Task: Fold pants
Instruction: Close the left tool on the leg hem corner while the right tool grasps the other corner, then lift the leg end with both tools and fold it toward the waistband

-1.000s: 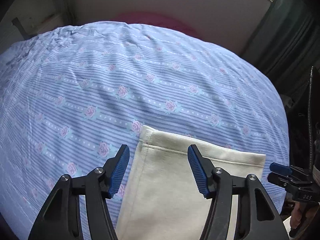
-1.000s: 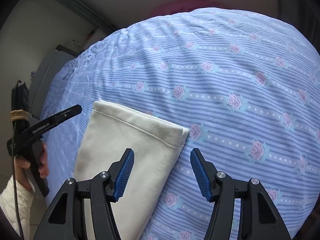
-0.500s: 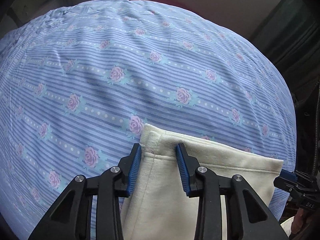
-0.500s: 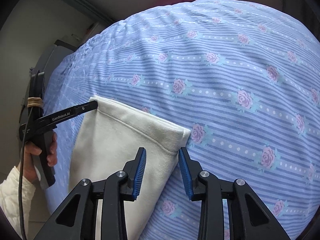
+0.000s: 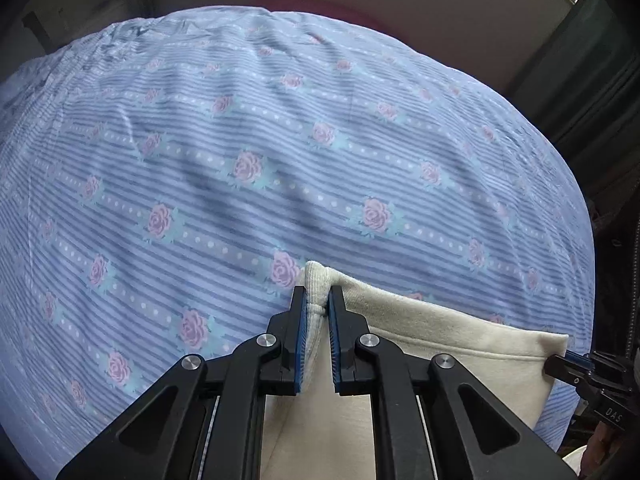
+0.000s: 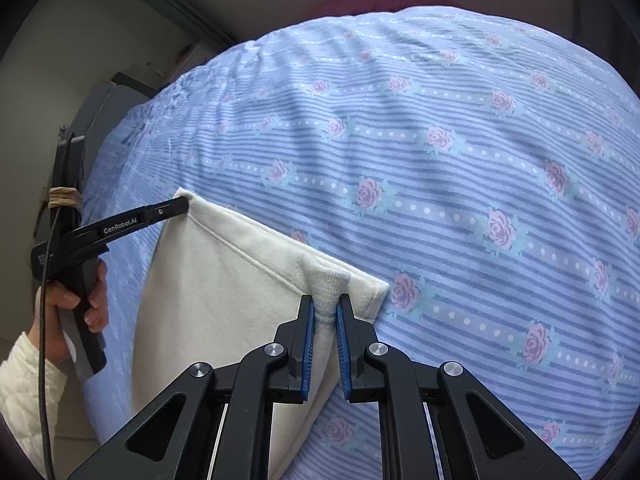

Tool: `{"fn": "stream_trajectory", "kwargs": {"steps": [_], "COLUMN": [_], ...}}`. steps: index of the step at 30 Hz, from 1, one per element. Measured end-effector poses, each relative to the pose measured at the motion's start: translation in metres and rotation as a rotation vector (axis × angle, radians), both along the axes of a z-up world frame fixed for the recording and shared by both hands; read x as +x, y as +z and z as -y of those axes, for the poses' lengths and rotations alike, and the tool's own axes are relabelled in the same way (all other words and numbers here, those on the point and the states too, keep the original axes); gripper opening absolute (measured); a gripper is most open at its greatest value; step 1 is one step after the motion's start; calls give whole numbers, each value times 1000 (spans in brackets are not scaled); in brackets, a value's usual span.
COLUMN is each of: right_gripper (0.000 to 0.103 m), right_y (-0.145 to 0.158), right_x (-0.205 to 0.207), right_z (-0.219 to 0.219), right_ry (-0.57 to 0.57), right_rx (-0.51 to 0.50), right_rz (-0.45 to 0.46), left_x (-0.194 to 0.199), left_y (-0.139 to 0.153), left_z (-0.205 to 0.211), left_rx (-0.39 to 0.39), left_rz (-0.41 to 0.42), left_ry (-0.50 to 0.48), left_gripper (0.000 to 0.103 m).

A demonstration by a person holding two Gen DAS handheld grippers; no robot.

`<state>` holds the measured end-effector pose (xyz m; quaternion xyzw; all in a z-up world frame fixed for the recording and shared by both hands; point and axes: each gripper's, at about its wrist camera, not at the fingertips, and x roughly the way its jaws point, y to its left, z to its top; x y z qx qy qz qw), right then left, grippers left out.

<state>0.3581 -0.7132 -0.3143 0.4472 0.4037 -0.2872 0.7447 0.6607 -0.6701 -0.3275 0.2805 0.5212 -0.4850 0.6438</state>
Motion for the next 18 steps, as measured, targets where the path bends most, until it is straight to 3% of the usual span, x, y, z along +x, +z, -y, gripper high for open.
{"fn": "stream_trajectory", "kwargs": {"steps": [2, 5, 6, 9, 12, 18], "right_gripper": [14, 25, 31, 35, 35, 35], "right_y": [-6, -8, -7, -2, -1, -22], "right_x": [-4, -10, -10, -9, -7, -7], "right_z": [4, 8, 8, 8, 9, 13], "right_ry": [-12, -22, -17, 5, 13, 24], "right_rx": [18, 28, 17, -11, -1, 69], "right_rz": [-9, 0, 3, -1, 9, -7], "left_x": [0, -4, -3, -4, -7, 3], "left_y": [1, 11, 16, 31, 34, -6], "left_z": [1, 3, 4, 5, 0, 7], "left_rx": [-5, 3, 0, -19, -14, 96], "left_rz": [-4, 37, 45, 59, 28, 12], "left_ry": [-5, -68, -79, -126, -178, -191], "left_gripper": [13, 19, 25, 42, 43, 44]}}
